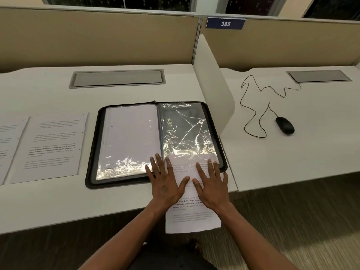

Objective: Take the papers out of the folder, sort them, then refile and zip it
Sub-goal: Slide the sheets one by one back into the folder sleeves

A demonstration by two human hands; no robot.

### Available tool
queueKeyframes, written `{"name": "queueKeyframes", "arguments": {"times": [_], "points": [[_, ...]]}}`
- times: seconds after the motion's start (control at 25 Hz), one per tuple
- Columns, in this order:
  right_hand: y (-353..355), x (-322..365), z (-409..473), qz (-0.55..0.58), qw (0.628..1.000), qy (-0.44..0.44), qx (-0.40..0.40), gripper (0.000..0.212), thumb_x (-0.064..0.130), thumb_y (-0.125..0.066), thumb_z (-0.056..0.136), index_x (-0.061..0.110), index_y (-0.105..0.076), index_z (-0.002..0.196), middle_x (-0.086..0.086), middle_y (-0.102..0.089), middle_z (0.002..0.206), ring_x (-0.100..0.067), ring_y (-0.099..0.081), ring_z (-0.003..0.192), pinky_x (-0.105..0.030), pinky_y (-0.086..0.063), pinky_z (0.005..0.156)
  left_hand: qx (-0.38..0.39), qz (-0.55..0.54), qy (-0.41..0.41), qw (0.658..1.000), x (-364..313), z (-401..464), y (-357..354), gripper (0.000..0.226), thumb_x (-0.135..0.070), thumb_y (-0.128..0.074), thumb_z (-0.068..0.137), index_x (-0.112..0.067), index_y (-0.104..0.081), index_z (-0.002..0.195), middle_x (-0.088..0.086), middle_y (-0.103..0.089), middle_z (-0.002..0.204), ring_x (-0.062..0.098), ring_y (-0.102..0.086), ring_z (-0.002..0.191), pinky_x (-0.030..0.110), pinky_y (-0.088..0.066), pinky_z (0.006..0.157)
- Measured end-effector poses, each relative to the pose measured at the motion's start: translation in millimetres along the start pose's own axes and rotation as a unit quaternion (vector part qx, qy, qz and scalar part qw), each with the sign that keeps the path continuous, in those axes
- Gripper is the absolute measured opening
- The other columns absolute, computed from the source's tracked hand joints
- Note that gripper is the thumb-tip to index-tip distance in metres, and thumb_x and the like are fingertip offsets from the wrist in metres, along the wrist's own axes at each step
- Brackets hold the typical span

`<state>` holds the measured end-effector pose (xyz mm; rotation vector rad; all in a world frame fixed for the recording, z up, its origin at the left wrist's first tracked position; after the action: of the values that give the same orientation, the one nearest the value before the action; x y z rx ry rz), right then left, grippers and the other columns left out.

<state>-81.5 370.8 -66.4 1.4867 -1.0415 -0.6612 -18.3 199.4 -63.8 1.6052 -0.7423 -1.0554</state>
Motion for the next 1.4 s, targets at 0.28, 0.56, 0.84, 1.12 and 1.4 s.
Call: {"name": "queueKeyframes", "arguments": {"times": [0.28,0.56,0.84,1.12,1.4], "points": [[1,2,1,-0.014,1.000,-0.001,-0.002,0.067,0.064,-0.015,0.101,0.040,0.007,0.158,-0.008,0.006,0.169,-0.027,0.012,0.155,-0.058,0.003,0.122,0.017,-0.019,-0.004,1.000,-6,5,-1,0.108,-0.083,-0.026,0.086,-0.004,-0.008,0.158,0.025,0.017,0.162,0.044,0.019,0.148,0.069,0.002,0.116],[1,22,5,0.016,0.999,0.038,-0.021,0.064,0.061,-0.017,0.102,0.038,0.001,0.159,-0.007,0.014,0.167,-0.025,0.018,0.154,-0.048,0.005,0.125,-0.006,-0.007,-0.095,0.995,-12,-25,5,0.102,-0.075,-0.032,0.092,-0.006,0.003,0.158,0.011,0.012,0.166,0.035,0.014,0.152,0.061,0.002,0.120],[12,21,20,0.035,0.997,0.044,-0.055,0.061,0.055,-0.020,0.104,0.029,-0.021,0.159,-0.009,-0.011,0.168,-0.027,-0.002,0.156,-0.048,-0.008,0.126,0.004,0.006,-0.148,0.989,-14,-19,3,0.099,-0.074,-0.026,0.093,-0.002,-0.003,0.157,0.014,0.003,0.166,0.036,0.008,0.152,0.058,0.000,0.121],[9,31,25,0.053,0.991,0.075,-0.102,0.056,0.046,-0.035,0.105,0.024,-0.028,0.156,-0.009,-0.021,0.165,-0.024,-0.010,0.154,-0.047,-0.017,0.125,0.032,0.027,-0.198,0.979,-12,-16,-1,0.091,-0.071,-0.023,0.096,-0.001,-0.028,0.154,0.021,-0.016,0.163,0.039,-0.012,0.151,0.058,-0.005,0.118],[8,45,12,0.066,0.986,0.073,-0.134,0.053,0.048,-0.047,0.100,0.018,-0.046,0.144,-0.006,-0.044,0.152,-0.023,-0.037,0.143,-0.050,-0.036,0.115,0.022,0.026,-0.226,0.974,-1,-2,14,0.081,-0.067,-0.024,0.097,-0.006,-0.049,0.144,0.015,-0.051,0.146,0.035,-0.046,0.137,0.061,-0.009,0.115]]}}
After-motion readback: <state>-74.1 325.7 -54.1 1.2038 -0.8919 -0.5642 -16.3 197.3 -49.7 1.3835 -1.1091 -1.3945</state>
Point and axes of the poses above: each hand's wrist, its own z-axis towards the middle knuckle, its own y-axis out of the back of the hand, x = y × z, the point moved 10 cm from there along z, towards the middle knuckle
